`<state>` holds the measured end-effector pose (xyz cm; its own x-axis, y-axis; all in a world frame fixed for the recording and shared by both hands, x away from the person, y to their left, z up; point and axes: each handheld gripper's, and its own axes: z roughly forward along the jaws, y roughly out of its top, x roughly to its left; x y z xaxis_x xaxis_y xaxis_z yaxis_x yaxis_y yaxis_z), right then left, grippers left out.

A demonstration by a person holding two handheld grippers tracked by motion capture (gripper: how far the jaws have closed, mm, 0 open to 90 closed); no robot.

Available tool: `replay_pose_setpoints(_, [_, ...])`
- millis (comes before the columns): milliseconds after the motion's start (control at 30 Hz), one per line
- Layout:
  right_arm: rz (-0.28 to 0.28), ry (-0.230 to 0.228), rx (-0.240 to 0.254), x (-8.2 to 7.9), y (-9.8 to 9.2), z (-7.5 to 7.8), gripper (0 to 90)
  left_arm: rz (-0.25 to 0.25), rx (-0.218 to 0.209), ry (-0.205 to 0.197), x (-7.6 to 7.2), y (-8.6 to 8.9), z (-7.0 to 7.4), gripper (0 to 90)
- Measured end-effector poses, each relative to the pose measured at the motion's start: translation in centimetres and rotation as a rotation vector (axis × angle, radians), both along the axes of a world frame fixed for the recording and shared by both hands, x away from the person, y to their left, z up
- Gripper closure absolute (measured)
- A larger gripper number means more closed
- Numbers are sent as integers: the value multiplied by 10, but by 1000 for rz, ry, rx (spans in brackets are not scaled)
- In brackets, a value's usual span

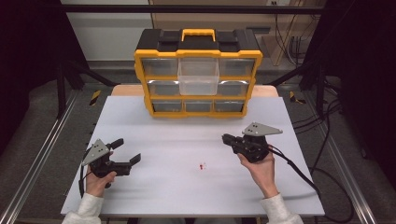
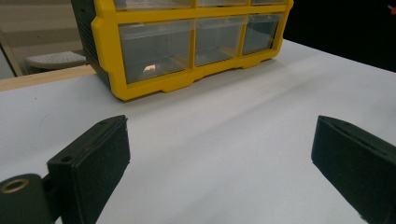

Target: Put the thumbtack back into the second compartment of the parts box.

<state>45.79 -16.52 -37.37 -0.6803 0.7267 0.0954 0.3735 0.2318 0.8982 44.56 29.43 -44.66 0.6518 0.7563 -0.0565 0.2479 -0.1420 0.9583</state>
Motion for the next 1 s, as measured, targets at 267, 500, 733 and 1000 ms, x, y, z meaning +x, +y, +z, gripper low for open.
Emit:
replay_pose_setpoints(267, [4, -53, 4, 5, 2, 35, 854, 0, 1, 2, 0, 0, 0, 41])
replay_pose_setpoints(500, [2, -87, 15, 9, 3, 61, 854, 1, 3, 3, 0, 0, -1, 41])
replay_pose_setpoints(733, [0, -122, 21, 14, 9, 90, 854, 2, 4, 2, 0, 0, -1, 41])
replay_pose_setpoints(1000, [-1, -165, 20, 26, 20, 125, 854, 1, 5, 4, 1, 0, -1, 41])
